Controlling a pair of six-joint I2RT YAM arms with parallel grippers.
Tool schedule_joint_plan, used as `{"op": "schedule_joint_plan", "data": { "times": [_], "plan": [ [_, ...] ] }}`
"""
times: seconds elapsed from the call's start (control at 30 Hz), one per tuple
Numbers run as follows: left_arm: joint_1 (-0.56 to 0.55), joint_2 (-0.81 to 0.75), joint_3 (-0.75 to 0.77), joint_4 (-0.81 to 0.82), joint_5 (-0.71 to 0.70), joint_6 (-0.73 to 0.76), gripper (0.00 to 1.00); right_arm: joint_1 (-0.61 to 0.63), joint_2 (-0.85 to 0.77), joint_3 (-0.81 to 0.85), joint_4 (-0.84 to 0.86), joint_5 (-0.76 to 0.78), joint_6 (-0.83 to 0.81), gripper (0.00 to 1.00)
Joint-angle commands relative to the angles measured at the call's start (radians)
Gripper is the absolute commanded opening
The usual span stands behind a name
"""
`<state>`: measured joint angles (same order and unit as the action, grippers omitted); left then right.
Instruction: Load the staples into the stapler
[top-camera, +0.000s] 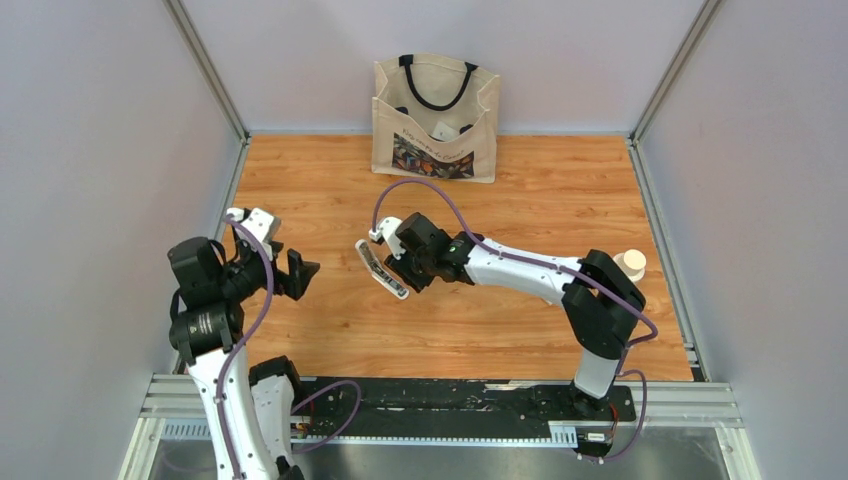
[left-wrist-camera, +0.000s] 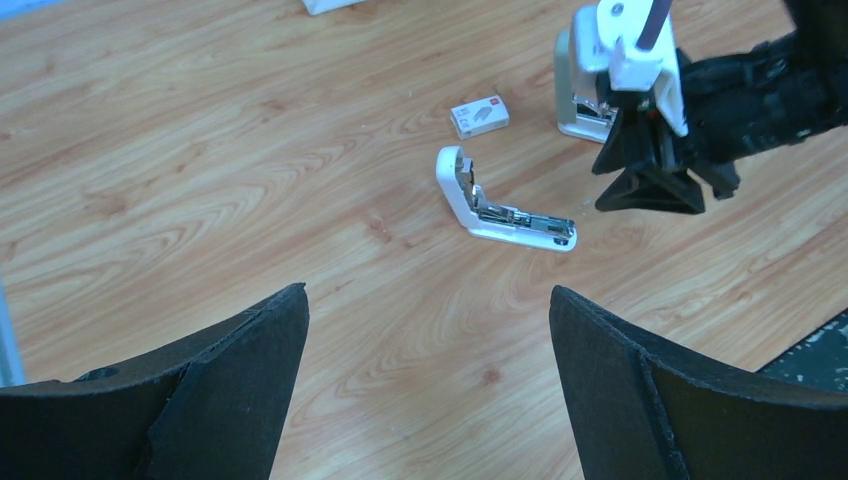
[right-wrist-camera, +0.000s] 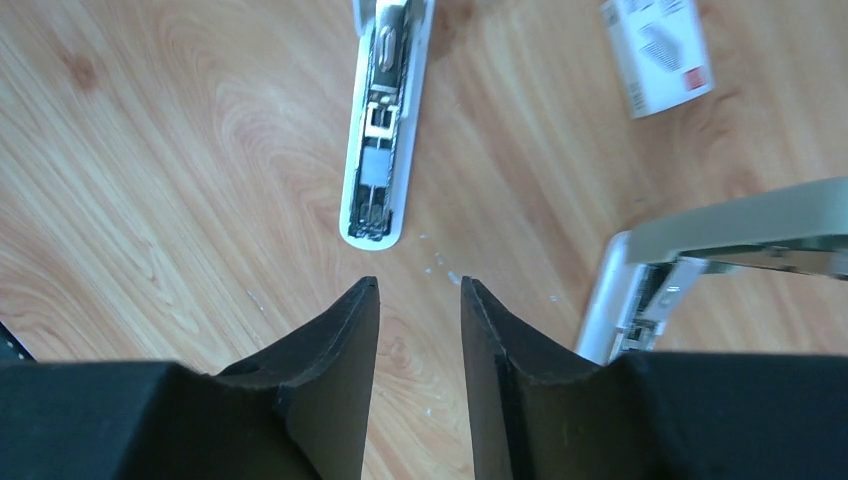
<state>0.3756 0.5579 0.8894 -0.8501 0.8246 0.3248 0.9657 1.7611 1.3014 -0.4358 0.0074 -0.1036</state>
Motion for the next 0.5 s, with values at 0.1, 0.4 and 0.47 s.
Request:
{"op": "schedule_joint_plan", "data": {
  "times": [0.1,0.4,0.47],
  "plan": [
    [-0.085,0.180,0.039,0.101,-0.002,-0.030,0.97,0.002,0.064,0.009,0.108,-0.121,0.033,0.40],
    [-0.224,0.390,-0.001,0.348,-0.099,-0.142,0.96,0.002,0.141,0.059,0.085,-0.153,0.059,0.41],
    [-0.233,0.440,0.003,0.377,-0.094,-0.158,0.96,0.002,0.155,0.067,0.081,-0.149,0.058,0.41]
  ]
}}
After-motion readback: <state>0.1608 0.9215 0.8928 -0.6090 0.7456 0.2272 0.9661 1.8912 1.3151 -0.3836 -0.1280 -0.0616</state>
